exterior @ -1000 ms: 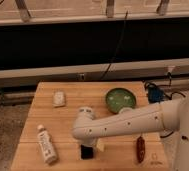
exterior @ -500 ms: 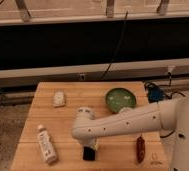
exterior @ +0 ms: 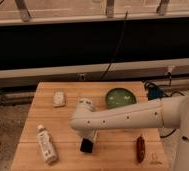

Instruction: Place the eraser on the white sponge

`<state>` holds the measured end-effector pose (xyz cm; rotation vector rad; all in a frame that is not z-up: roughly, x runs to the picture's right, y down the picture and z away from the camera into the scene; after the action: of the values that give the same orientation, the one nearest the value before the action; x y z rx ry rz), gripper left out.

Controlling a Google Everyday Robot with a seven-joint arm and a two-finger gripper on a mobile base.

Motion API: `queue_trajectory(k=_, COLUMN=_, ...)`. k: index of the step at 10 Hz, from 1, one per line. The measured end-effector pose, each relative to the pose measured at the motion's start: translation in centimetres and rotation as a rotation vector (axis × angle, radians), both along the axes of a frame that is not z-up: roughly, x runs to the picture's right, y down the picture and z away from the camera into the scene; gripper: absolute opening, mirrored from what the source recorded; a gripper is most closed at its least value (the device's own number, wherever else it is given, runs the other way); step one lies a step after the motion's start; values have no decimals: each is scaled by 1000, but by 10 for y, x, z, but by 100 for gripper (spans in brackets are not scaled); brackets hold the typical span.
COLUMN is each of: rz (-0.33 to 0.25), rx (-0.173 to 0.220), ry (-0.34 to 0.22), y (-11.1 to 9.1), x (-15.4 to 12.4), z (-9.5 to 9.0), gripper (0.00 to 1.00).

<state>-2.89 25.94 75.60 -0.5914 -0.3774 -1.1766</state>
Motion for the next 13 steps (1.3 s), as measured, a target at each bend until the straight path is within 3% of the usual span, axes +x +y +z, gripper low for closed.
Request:
queue_trajectory(k=2, rz=0, rx=11, ry=8, y=-18, x=0, z=7, gripper=0)
queue_trajectory(k=4, rz=4, rx=8, ry=10, y=-39, x=0, z=1, gripper=0)
queue_trajectory(k=8, rz=21, rx=10, ry=16, y=-60, x=6, z=3, gripper=0)
queue_trajectory(k=9, rz=26, rx=17, ry=22, y=-80, x=6, z=7, gripper=0)
queue_trajectory(k=13, rz=18, rx=16, ry=29, y=-92, x=8, z=15, gripper=0)
